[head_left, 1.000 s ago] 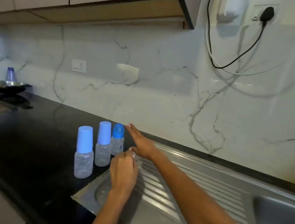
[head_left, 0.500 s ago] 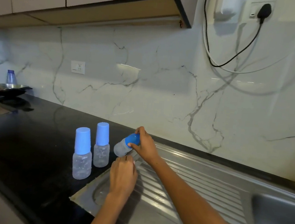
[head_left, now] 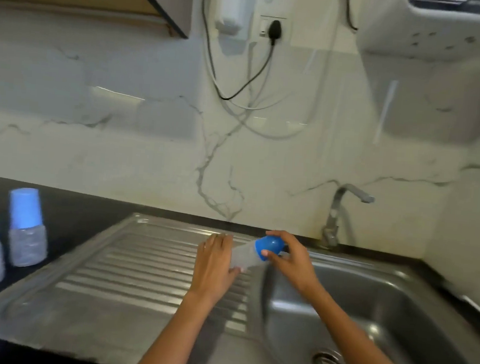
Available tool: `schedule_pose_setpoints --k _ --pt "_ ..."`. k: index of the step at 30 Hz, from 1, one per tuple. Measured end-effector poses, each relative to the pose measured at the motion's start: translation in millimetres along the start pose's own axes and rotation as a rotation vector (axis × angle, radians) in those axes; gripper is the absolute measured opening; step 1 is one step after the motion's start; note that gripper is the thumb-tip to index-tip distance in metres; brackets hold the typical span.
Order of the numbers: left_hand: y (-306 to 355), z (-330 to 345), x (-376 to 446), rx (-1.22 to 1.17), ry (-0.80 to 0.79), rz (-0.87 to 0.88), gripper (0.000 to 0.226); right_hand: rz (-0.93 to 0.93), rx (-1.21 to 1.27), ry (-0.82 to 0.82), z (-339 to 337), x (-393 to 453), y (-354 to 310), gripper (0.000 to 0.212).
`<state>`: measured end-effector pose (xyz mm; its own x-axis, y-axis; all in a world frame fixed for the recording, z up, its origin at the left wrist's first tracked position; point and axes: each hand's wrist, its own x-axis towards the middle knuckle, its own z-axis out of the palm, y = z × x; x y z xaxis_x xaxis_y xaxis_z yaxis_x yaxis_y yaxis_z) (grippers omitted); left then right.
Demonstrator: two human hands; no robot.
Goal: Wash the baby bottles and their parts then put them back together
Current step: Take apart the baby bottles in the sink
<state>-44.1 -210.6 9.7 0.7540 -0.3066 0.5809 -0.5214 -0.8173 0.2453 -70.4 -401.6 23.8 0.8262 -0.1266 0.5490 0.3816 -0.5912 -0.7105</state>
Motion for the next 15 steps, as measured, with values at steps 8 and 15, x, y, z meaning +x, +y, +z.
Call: schedule_pose_setpoints --k 8,15 --pt "107 53 6 -0.058 -0.019 0.205 0.063 0.361 0.503 0.164 -84 -59 27 0.029" --pt "114 65 3 -0.059 0.054 0.235 0.072 0.660 0.306 0.022 -100 -61 34 0.049"
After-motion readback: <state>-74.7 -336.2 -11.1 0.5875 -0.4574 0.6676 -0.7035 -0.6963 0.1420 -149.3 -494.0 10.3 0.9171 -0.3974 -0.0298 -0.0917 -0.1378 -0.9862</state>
